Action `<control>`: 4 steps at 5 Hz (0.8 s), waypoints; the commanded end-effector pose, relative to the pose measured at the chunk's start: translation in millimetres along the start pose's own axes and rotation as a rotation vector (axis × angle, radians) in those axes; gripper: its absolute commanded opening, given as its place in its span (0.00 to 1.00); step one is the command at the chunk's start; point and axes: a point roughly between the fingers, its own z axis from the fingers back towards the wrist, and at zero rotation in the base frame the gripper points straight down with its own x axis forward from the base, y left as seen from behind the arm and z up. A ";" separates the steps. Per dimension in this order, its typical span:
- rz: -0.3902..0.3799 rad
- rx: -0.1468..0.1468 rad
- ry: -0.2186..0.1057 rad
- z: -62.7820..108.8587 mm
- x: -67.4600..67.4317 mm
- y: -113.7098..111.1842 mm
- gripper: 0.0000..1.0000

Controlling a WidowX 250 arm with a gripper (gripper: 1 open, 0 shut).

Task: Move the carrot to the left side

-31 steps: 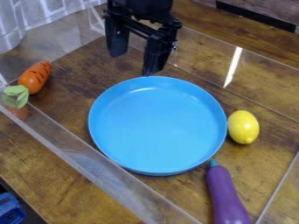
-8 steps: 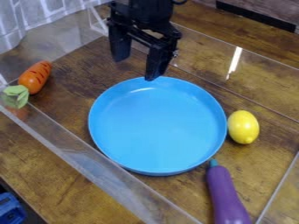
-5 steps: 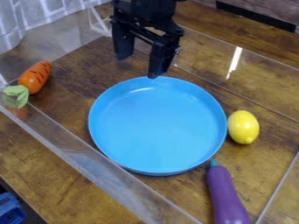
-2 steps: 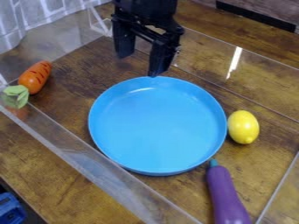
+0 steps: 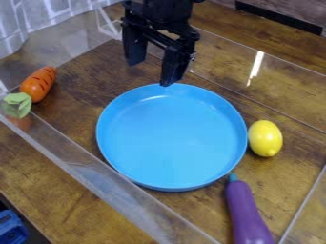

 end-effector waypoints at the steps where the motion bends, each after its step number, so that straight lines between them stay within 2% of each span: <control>1: 0.017 -0.001 -0.046 11.4 6.7 7.6 1.00; 4: 0.015 -0.018 -0.016 -1.9 4.2 10.2 1.00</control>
